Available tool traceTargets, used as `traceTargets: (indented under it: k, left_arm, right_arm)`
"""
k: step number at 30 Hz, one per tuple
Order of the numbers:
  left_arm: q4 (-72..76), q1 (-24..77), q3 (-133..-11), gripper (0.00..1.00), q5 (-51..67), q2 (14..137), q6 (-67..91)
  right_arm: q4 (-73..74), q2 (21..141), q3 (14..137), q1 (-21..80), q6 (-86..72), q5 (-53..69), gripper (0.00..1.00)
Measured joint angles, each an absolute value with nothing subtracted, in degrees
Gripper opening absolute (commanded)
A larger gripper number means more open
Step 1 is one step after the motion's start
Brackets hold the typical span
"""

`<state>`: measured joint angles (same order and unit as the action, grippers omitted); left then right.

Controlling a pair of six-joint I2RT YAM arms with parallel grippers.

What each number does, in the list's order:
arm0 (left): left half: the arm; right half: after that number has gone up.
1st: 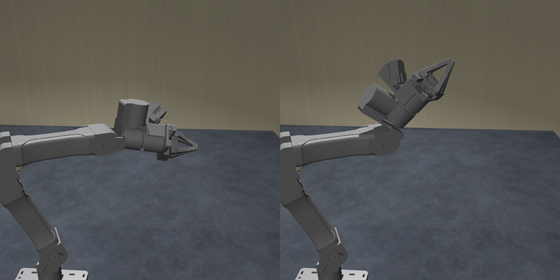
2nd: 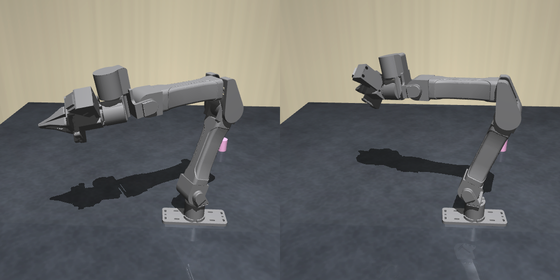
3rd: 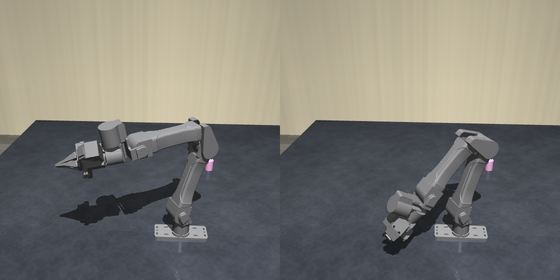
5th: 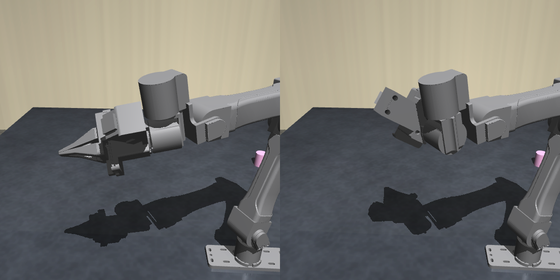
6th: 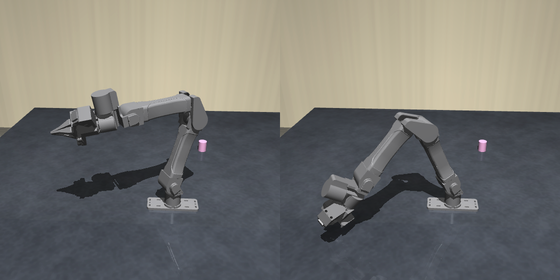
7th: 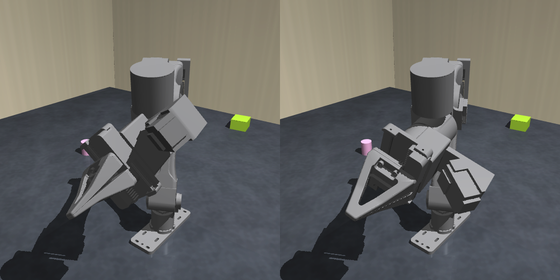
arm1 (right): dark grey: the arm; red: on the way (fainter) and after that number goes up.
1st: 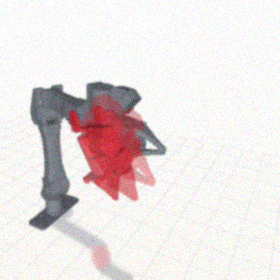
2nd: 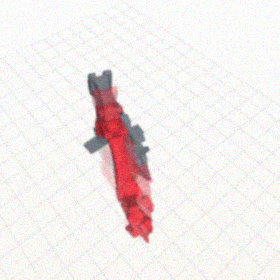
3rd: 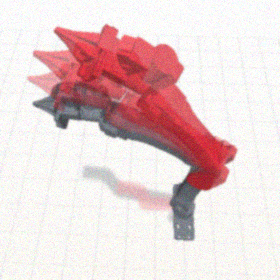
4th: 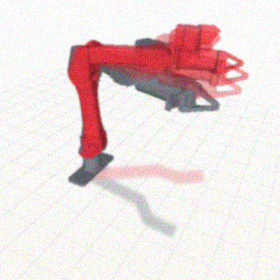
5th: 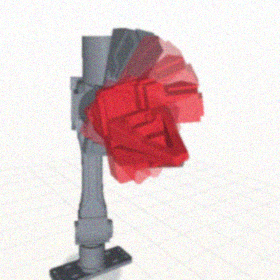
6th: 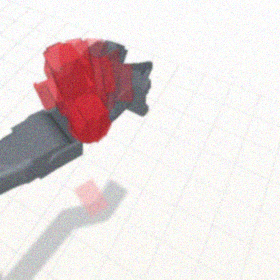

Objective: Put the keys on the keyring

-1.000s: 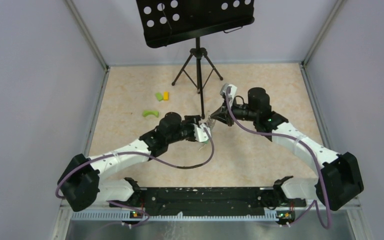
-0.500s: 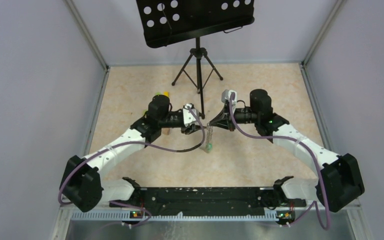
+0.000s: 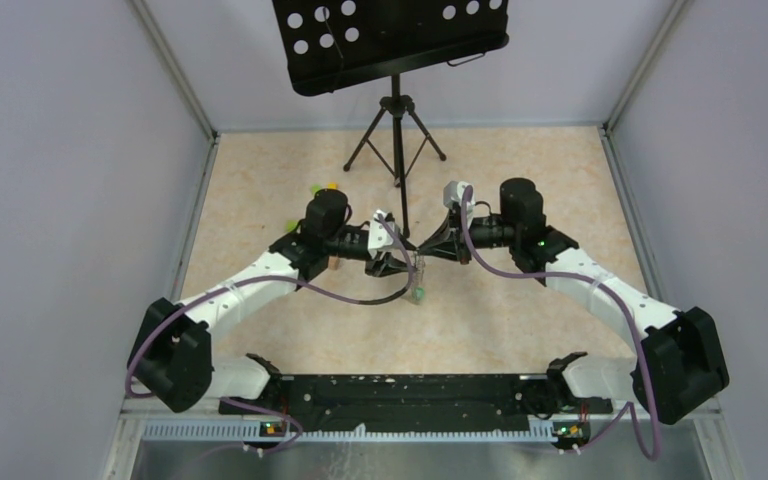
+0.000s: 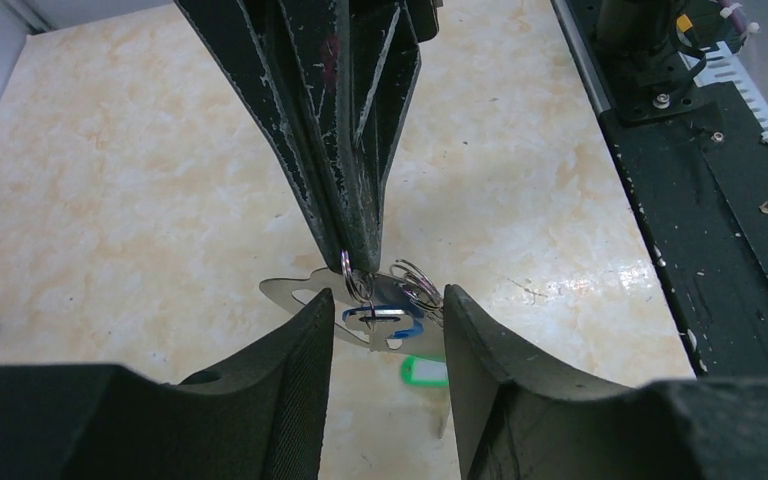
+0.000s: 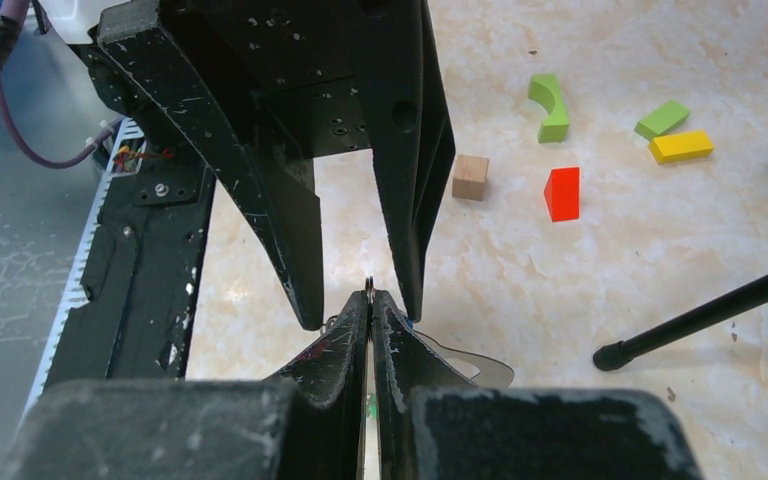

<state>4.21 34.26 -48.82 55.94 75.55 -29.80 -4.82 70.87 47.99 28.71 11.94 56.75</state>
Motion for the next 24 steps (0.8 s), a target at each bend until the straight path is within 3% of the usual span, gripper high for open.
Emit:
traceTargets:
  k: [4,11,24]
  left_arm:
    - [4.21,33.69,-48.84,0.52,55.94,75.55,-29.76]
    - [4.27,31.24,-48.88,0.42,57.28,75.66,-29.21]
    - [8.05,31.2,-48.88,0.36,62.54,78.41,-23.88]
  right_arm:
    - [-4.8,70.87,47.99,28.71,11.97,56.95,0.0]
    - [-4.8,70.89,47.99,28.71,11.99,56.95,0.0]
    - [-4.73,70.89,47.99,28.71,11.99,56.95,0.0]
